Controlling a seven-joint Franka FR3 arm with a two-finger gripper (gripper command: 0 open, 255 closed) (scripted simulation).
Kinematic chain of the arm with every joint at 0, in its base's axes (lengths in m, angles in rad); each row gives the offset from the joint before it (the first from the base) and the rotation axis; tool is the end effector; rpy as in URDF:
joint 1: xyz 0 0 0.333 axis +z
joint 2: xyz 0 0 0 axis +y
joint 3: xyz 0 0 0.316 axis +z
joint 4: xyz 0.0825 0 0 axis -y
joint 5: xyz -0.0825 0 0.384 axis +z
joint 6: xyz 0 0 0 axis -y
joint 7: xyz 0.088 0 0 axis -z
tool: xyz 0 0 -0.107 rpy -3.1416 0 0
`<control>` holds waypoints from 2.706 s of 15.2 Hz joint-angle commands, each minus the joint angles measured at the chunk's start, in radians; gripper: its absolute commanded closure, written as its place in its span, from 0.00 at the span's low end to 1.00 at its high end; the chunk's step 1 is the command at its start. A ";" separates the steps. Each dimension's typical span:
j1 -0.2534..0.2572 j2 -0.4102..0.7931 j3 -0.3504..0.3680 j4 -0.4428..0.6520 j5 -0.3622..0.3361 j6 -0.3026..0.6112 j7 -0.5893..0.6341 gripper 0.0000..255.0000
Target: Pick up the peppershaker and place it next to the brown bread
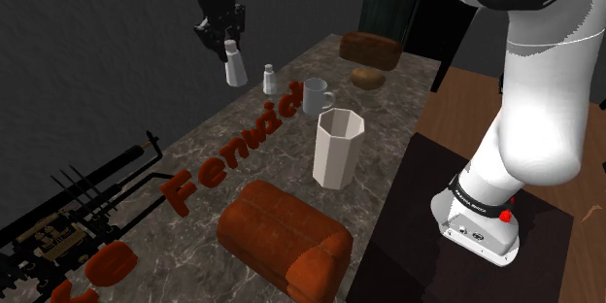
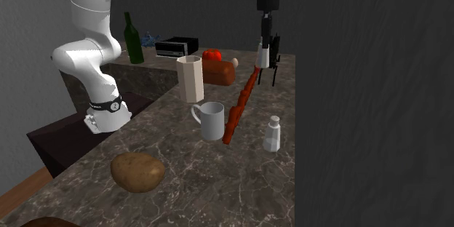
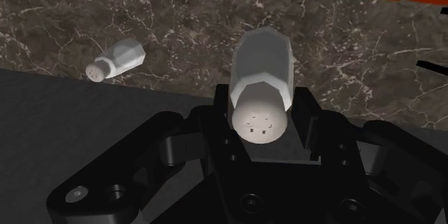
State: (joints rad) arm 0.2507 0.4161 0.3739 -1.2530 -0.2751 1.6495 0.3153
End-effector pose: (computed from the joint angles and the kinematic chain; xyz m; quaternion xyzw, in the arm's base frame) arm 0.5910 0.3300 0.5393 0.9868 0.1492 0.0312 0.0549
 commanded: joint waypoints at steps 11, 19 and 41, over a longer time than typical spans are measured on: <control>-0.195 -0.283 -0.055 -0.360 0.109 0.124 -0.213 1.00; -0.302 -0.425 -0.141 -0.536 0.161 0.187 -0.407 1.00; -0.543 -0.476 -0.427 -0.607 0.201 0.257 -0.941 1.00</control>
State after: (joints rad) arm -0.2845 -0.0686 -0.0436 -1.8692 -0.0760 1.9055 -0.6054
